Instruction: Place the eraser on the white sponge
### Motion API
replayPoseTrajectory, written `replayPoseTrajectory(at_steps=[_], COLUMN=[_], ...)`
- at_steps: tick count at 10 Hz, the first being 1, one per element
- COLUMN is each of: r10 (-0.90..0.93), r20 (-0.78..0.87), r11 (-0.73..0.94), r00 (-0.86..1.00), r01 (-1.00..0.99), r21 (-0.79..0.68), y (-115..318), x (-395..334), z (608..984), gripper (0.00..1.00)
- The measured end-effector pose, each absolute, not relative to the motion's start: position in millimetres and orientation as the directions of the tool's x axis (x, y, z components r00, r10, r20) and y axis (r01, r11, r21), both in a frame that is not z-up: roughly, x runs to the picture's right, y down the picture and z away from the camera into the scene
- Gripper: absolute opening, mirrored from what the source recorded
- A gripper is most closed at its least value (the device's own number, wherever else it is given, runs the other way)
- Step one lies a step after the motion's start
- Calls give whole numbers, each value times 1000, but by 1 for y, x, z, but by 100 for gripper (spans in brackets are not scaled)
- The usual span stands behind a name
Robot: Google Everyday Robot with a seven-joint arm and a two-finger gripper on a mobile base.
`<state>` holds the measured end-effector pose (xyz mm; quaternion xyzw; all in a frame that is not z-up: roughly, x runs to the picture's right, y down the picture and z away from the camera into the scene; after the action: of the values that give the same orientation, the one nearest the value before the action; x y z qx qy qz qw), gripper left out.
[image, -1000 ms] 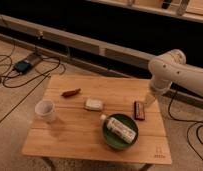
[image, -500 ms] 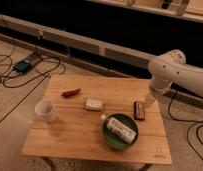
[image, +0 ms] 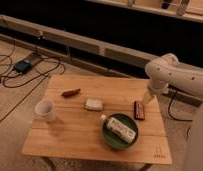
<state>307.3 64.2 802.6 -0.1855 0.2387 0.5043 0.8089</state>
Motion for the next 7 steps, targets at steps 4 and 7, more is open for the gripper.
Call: replayPoseTrajectory(at_steps=[4,7], r10=[754,760], r20=[-604,-617], r11=[331,273], r00=[258,204], r01=[-943,-962], r21=[11,18], y=[85,99], x=[301,288], z=[848,877], gripper=[80,80])
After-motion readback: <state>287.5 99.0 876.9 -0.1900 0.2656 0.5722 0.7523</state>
